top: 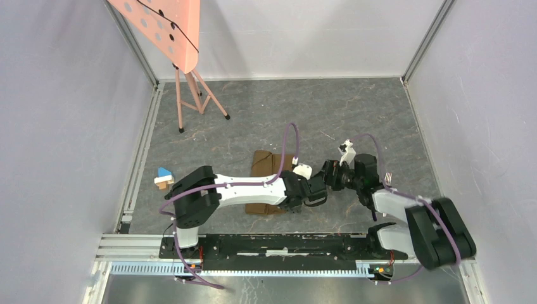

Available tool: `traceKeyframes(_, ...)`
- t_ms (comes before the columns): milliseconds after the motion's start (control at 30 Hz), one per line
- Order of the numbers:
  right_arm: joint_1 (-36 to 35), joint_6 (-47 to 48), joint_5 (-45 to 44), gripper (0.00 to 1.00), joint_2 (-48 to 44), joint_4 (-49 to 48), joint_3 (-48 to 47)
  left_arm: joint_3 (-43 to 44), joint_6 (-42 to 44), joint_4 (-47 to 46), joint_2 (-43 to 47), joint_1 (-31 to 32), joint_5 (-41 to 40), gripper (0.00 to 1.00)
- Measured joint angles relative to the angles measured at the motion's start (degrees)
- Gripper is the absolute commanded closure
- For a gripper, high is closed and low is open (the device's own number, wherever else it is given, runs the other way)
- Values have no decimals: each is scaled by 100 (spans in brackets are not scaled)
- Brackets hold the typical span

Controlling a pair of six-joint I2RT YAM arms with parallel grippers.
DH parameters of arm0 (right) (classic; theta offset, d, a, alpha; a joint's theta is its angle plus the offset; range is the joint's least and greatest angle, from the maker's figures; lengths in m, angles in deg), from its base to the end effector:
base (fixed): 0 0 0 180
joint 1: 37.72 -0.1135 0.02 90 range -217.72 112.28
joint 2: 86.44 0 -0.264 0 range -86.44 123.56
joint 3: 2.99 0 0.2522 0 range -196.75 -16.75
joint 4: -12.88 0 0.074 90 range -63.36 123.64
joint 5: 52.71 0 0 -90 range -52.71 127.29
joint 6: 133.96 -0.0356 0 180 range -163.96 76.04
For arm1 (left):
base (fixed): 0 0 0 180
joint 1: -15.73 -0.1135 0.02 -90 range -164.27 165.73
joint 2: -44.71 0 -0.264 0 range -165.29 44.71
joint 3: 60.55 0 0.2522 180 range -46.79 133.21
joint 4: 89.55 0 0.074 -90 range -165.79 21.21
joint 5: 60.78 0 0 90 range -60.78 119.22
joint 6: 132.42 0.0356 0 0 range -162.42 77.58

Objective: Fold the napkin into a case and place the utensils inside
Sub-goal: Pick up the 2/3-rectangle-folded napkin at the center of the board.

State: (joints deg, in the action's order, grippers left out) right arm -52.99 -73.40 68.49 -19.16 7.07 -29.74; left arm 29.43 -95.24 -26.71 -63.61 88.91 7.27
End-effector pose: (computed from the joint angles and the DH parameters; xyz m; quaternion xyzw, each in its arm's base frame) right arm 0.1838 0.0693 0.1336 -0.0186 0.8621 0.3903 0.3226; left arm 0.1166 -0.3396 0.1790 0.1586 0.9660 0.0189 0.2034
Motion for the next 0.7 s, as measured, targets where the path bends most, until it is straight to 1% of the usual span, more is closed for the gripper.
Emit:
traceKeyframes(167, -116, -1207, 713, 2, 1325, -1484, -186, -2, 63, 37, 442, -11, -136, 98)
traceKeyframes(333, -590, -2149, 866, 2, 2035, -2352, -297, -35, 66, 52, 518, -22, -195, 98)
traceKeyframes(533, -1189, -2951, 621, 12, 2573, -3047, -361, -63, 68, 55, 520, -22, -195, 98)
traceKeyframes(667, -1311, -3237, 428, 20, 2782, -3318, -380, -63, 125, 55, 531, -22, -195, 98)
traceKeyframes(700, -1318, -3289, 363, 24, 2830, -3366, -382, -63, 133, 52, 542, -22, -195, 98)
